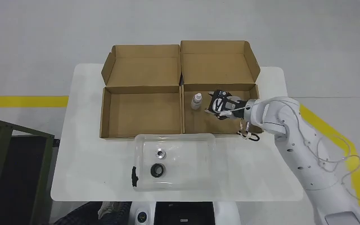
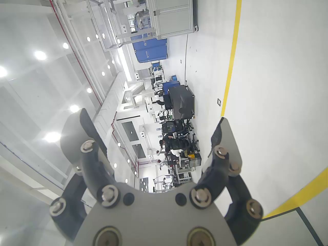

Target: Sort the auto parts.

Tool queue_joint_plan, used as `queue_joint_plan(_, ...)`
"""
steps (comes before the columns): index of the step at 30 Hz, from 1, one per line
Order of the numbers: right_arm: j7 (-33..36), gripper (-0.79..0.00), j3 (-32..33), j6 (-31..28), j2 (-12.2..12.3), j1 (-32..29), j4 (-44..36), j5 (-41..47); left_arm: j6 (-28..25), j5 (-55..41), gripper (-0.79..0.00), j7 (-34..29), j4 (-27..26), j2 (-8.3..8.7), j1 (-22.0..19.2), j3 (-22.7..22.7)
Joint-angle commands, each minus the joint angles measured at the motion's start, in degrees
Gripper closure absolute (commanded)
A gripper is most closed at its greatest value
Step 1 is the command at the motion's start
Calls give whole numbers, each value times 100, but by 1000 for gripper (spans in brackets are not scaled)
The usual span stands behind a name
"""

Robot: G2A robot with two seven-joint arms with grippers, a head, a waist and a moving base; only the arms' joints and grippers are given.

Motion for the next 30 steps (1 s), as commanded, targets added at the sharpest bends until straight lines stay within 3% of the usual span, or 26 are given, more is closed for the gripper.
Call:
queue_joint_plan(1, 27, -385, 116, -31, 36, -167, -372, 61, 0, 0, -785, 0, 0, 0, 0, 0)
queue_joint_plan(12, -68, -391, -84, -30, 70, -719, -1575, -1, 0, 0, -785, 0, 0, 0, 0, 0)
queue_joint_plan(30, -682, -379, -1667, 304, -234, -483, -1421, -673, 0, 0, -785, 0, 0, 0, 0, 0)
